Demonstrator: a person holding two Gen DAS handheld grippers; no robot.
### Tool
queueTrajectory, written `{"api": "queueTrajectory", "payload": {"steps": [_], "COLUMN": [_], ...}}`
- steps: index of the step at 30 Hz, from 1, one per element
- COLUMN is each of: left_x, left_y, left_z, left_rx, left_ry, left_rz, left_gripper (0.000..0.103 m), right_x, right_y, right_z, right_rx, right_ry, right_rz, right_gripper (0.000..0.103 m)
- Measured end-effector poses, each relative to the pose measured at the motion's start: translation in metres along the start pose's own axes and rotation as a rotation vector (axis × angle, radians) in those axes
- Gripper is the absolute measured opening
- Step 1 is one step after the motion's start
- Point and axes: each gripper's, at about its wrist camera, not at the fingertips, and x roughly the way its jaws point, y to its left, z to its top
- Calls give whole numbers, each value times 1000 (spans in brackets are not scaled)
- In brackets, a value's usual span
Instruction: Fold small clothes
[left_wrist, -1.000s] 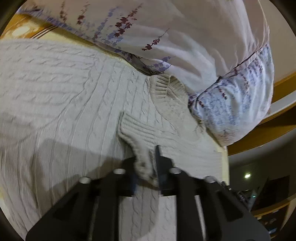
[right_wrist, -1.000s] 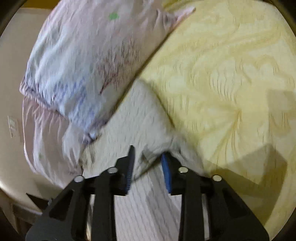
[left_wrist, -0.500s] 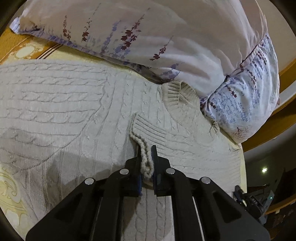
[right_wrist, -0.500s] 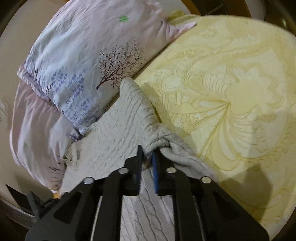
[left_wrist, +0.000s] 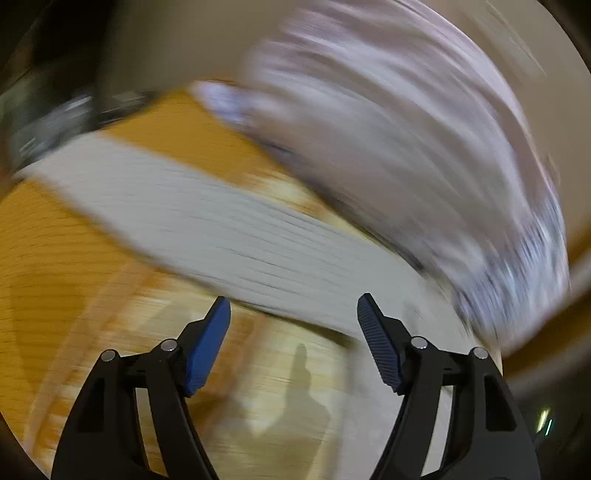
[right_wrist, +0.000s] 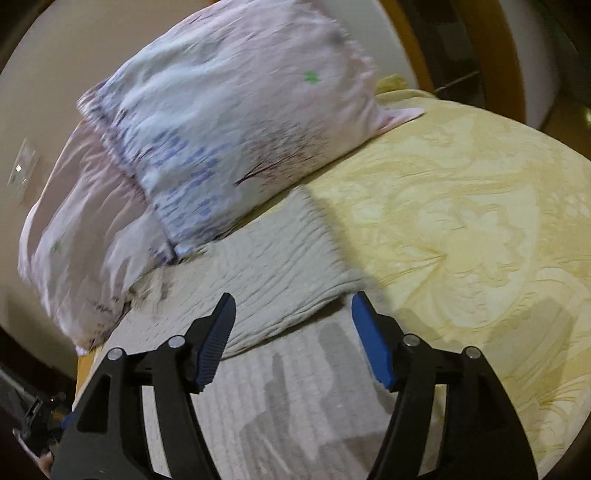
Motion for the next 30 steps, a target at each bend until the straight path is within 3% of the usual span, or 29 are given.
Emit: {"api": "queueTrajectory", "payload": {"steps": [3,6,9,15,17,20,22,27,30], "left_x": [-10,-7,-3,13,21,33,35,27,16], "left_y": [58,88,109,108,100,90,87,59,28], "left_z": [20,29,35,35,33,35,37,48,51], "left_rx": [-171,-290,-362,-446,-452,-449,-447,-329,-230], "left_ry": [-54,-59,-58,-18,8,8,0,-53,-81], "left_rz": [89,92,64,-43,-80,-62,-53,-24,-68], "left_gripper": [59,53,48,41,39,27,9,6,6], "right_x": [7,10,13,19,20,20,17,10,9], "right_y": [14,25,31,35,35,36,37,33,30], "right_z": [-10,-18,-23,-30,-31,-32,-33,-28,-26], "right_rx": [-46,-73,-90,-100,-100,-105,-112,-125,-116], "right_ry": [43,65,83,108,110,115,99,67,65], "right_rz": [35,49,58,53,53,60,63,61,71], "right_gripper": [65,65,66,68,68,69,69,73,73]}}
